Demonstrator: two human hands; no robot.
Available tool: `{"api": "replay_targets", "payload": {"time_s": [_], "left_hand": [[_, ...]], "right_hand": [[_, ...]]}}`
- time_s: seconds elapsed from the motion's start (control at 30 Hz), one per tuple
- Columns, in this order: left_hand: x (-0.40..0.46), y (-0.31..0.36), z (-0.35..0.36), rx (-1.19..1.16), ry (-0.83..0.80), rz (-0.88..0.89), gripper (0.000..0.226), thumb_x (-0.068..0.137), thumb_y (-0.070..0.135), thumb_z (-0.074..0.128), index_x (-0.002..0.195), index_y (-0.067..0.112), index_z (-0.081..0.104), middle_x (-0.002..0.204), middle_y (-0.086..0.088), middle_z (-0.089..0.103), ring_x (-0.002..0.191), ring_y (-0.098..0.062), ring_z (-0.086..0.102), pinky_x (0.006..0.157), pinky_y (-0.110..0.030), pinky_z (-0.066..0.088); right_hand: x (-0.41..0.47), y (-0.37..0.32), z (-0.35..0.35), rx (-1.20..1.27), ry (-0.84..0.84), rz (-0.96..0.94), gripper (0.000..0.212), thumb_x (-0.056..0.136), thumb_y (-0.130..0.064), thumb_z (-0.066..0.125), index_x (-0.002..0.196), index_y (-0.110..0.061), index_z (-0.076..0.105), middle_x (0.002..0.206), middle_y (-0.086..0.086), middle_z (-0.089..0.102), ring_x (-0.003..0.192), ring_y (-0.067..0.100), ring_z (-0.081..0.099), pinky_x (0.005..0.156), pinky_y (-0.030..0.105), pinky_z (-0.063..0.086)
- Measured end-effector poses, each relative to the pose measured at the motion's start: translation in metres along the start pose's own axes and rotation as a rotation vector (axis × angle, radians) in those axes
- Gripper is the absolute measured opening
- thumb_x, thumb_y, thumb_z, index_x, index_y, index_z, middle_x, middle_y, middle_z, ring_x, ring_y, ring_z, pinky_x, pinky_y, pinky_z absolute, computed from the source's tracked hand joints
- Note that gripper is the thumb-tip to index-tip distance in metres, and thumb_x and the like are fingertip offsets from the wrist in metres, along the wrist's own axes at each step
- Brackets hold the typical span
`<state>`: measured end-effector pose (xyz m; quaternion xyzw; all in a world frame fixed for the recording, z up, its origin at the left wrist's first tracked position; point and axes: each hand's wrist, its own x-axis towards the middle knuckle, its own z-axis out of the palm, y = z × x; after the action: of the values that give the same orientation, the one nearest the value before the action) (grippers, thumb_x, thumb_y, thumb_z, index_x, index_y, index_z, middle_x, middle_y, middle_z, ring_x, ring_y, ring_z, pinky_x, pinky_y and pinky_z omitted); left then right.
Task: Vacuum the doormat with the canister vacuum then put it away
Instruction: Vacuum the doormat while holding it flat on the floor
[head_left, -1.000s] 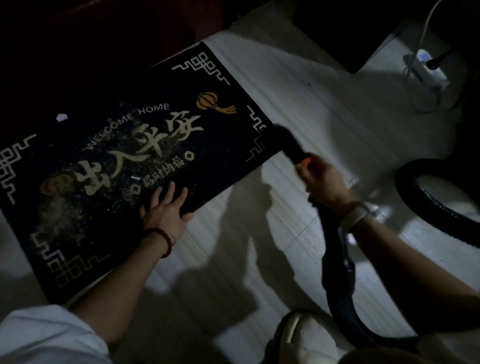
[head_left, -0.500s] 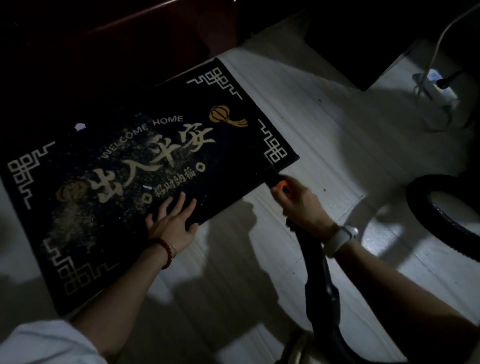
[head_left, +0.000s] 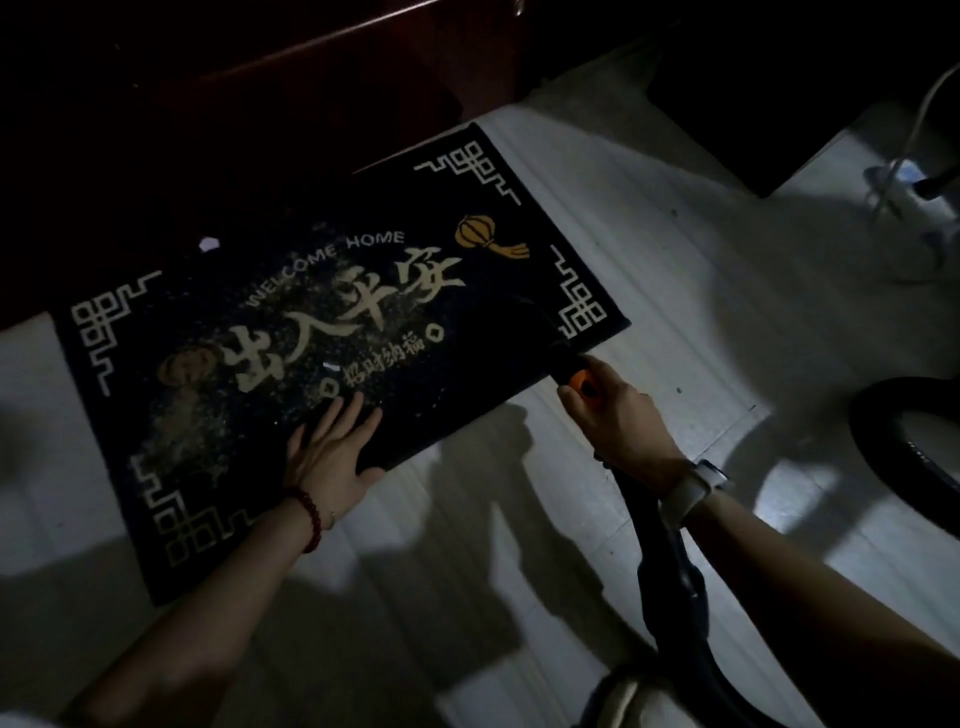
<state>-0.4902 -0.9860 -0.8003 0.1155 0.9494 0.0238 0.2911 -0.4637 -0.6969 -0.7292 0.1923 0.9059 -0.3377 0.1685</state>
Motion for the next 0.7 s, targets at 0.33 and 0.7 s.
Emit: {"api": "replay_targets", "payload": {"time_s": [0.33, 0.7], "left_hand": [[-0.013, -0.017, 0.021, -0.082, -0.006, -0.062, 0.072, 0.091, 0.046, 0.048, 0.148, 0.034, 0.004, 0.156, 0.008, -0.015, 0.144, -0.013, -0.015, 0.116, -0.048, 0.002], [-0.013, -0.012, 0.017, -0.146, 0.027, -0.090, 0.073, 0.089, 0.042, 0.055, 0.148, 0.035, 0.011, 0.157, 0.009, -0.007, 0.145, -0.013, -0.010, 0.116, -0.047, 0.007]], "right_hand": [[-0.070, -0.015, 0.044, -0.114, -0.325, -0.173, 0.055, 0.093, -0.043, 0.045, 0.143, -0.032, 0.025, 0.105, 0.005, 0.066, 0.053, 0.003, 0.050, 0.068, 0.030, 0.055], [-0.040, -0.020, 0.028, -0.052, -0.144, -0.108, 0.047, 0.093, -0.038, 0.047, 0.138, -0.030, 0.033, 0.098, 0.006, 0.065, 0.055, 0.015, 0.055, 0.065, 0.037, 0.056]]}}
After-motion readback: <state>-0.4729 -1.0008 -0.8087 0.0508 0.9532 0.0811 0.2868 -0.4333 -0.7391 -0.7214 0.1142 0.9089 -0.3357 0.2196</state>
